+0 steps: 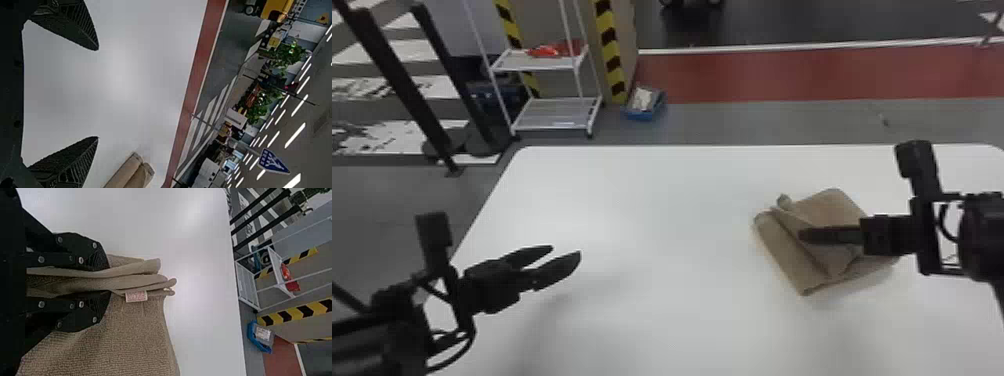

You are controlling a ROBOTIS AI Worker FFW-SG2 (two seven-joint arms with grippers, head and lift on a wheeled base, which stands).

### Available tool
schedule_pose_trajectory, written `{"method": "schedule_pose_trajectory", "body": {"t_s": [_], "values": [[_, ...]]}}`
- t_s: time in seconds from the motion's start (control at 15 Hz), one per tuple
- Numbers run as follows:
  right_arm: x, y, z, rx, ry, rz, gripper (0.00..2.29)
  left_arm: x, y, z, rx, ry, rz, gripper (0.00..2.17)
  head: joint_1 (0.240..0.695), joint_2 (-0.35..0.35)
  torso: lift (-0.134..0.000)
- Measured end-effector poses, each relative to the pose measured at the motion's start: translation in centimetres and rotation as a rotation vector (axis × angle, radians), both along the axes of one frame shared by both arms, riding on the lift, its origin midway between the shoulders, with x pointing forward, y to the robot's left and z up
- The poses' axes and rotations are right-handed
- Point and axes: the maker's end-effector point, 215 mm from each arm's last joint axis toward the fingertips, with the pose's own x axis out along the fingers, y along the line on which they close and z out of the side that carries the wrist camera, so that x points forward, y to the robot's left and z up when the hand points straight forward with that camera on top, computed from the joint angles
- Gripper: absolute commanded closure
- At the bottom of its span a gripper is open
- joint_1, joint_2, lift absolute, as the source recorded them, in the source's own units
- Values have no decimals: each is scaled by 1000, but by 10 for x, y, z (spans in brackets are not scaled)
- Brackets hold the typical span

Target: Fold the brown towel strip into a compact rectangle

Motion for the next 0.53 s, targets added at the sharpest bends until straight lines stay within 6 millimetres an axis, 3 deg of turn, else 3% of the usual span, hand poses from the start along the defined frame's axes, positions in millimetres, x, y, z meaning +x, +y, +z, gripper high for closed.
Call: {"method": "schedule_pose_trajectory", "body": {"t_s": [0.27,0.53], "values": [[-23,26,10,34,-14,68,498,0,0,-1,0,2,1,73,695,175,-120],[-41,43,5,47,5,109,485,-1,1,-2,1,5,1,73,695,199,-120]]}}
